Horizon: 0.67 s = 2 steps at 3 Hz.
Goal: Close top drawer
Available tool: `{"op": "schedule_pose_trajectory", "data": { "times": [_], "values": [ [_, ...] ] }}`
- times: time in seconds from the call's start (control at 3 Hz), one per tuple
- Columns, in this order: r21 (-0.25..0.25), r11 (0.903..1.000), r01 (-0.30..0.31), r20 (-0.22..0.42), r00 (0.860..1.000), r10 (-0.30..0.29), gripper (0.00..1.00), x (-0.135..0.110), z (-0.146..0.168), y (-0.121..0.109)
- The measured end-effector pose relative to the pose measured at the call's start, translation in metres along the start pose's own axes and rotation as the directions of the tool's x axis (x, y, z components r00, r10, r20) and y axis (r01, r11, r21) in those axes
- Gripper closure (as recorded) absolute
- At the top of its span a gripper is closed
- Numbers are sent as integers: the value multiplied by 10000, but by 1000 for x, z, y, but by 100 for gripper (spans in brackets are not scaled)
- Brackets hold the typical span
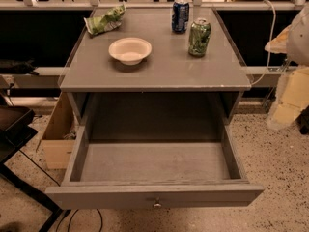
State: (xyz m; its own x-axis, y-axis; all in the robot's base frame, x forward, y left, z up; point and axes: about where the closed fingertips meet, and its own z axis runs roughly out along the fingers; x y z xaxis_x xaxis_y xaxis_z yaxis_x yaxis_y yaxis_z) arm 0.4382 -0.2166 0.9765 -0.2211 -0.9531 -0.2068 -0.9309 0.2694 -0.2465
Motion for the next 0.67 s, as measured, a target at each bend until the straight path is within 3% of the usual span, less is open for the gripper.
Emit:
{"op": "schedule_pose_trajectory", "data": {
  "times": [0.33,0.67],
  "values": [
    [20,10000,7,4,10000,-7,0,0,-1,0],
    [-793,9967,-187,-54,9998,183,24,17,33,39]
  ]
}}
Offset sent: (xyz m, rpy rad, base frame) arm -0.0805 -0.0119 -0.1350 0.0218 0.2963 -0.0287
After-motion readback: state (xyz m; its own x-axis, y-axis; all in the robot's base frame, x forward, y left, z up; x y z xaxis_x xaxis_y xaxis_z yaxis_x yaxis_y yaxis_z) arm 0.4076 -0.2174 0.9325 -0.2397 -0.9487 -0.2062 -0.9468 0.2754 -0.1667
